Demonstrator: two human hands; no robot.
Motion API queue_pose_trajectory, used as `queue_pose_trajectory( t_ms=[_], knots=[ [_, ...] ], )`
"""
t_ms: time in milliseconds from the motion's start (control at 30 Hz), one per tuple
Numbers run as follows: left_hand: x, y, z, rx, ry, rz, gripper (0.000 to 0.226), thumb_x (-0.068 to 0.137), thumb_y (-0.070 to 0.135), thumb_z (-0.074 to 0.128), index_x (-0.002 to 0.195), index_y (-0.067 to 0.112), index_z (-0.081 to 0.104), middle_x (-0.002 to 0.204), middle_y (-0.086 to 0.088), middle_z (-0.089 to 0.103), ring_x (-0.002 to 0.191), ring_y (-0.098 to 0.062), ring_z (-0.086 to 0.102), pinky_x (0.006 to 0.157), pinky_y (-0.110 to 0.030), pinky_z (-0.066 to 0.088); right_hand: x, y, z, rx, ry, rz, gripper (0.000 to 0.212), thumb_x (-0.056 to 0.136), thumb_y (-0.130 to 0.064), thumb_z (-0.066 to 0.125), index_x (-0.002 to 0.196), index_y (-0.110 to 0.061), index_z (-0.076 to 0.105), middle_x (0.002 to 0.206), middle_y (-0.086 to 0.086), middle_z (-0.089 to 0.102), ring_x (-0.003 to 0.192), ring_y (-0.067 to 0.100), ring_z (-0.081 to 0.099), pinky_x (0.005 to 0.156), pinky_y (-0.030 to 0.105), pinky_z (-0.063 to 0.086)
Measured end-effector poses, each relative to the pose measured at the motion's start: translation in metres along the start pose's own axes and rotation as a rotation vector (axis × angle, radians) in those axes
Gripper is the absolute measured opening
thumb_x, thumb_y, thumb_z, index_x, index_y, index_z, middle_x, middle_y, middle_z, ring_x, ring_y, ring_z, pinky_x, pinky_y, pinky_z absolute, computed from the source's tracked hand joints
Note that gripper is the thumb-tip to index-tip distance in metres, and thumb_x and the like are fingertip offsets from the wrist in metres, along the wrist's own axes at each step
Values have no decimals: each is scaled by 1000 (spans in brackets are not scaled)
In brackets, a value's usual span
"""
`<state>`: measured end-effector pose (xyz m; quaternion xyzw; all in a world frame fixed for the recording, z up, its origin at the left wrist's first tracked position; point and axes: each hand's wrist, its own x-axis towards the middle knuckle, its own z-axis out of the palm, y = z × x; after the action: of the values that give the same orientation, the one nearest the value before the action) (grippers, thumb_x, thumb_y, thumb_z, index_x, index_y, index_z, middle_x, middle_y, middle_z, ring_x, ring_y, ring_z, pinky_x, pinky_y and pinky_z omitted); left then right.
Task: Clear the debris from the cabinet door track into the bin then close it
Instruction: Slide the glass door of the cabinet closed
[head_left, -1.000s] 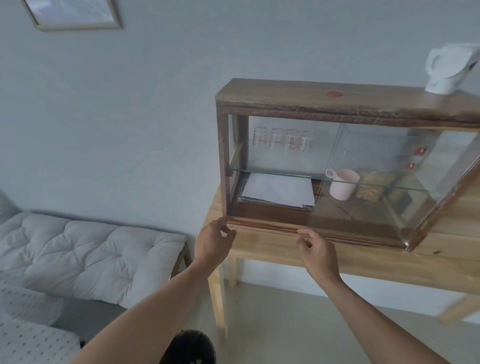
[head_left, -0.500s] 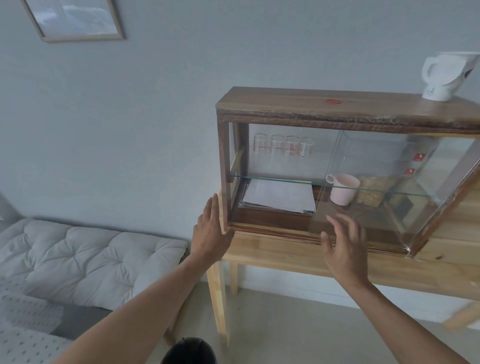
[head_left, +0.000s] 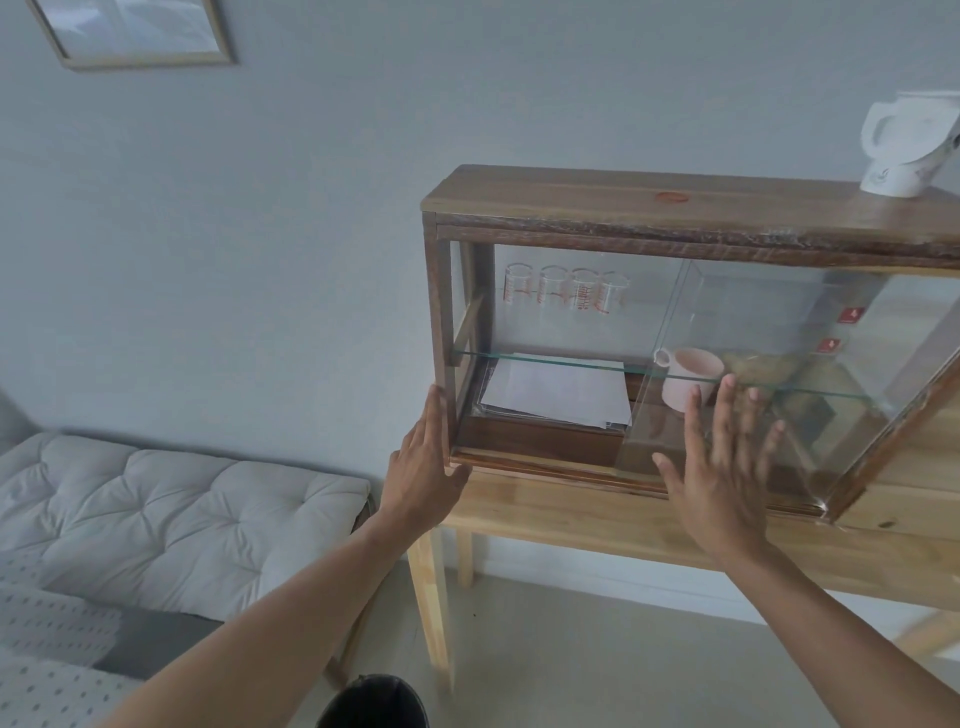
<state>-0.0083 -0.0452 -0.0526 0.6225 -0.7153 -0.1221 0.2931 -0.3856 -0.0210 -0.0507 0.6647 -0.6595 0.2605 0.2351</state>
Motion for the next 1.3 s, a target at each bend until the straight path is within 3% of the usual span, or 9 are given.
queue_pose_trajectory(
  t_ms=[100, 433, 800, 933, 1300],
  knots=[
    [0, -2, 0, -7, -5, 0, 124, 91, 34, 78, 162, 41, -24, 173, 4, 25, 152, -33, 34, 115, -58, 37, 1, 4, 8, -17, -9, -11, 101, 97, -52, 55, 175, -15, 2, 183, 22, -7, 169, 49, -3, 127, 81, 9],
    [0, -7, -2, -29, -4, 8, 125, 92, 30, 78, 158, 49, -28, 175, 11, 16, 158, -28, 25, 120, -58, 31, 5, 2, 27, -40, 18, -14, 99, 101, -53, 52, 175, -10, 2, 182, 27, -6, 167, 54, -4, 131, 77, 8],
    [0, -5, -7, -26, -16, -1, 125, 91, 29, 77, 158, 48, -27, 175, 12, 15, 159, -28, 20, 120, -59, 29, 17, -68, 40, 0, 34, -92, 90, 108, -41, 59, 175, -9, 7, 182, 24, -12, 168, 49, -8, 135, 68, 5],
    [0, -6, -8, -25, -24, -5, 125, 90, 25, 76, 158, 49, -26, 174, 13, 14, 160, -28, 19, 120, -60, 27, 22, -97, 43, 21, 17, -120, 100, 100, -43, 70, 174, -9, 12, 181, 22, -15, 168, 47, -13, 135, 66, 0],
    [-1, -6, -11, -21, -2, -3, 127, 89, 23, 78, 160, 48, -24, 173, 9, 22, 157, -27, 26, 118, -56, 33, 30, -145, 47, 65, -41, -158, 103, 100, -41, 72, 175, -10, 7, 183, 23, -6, 167, 47, -15, 134, 72, 8]
  ],
)
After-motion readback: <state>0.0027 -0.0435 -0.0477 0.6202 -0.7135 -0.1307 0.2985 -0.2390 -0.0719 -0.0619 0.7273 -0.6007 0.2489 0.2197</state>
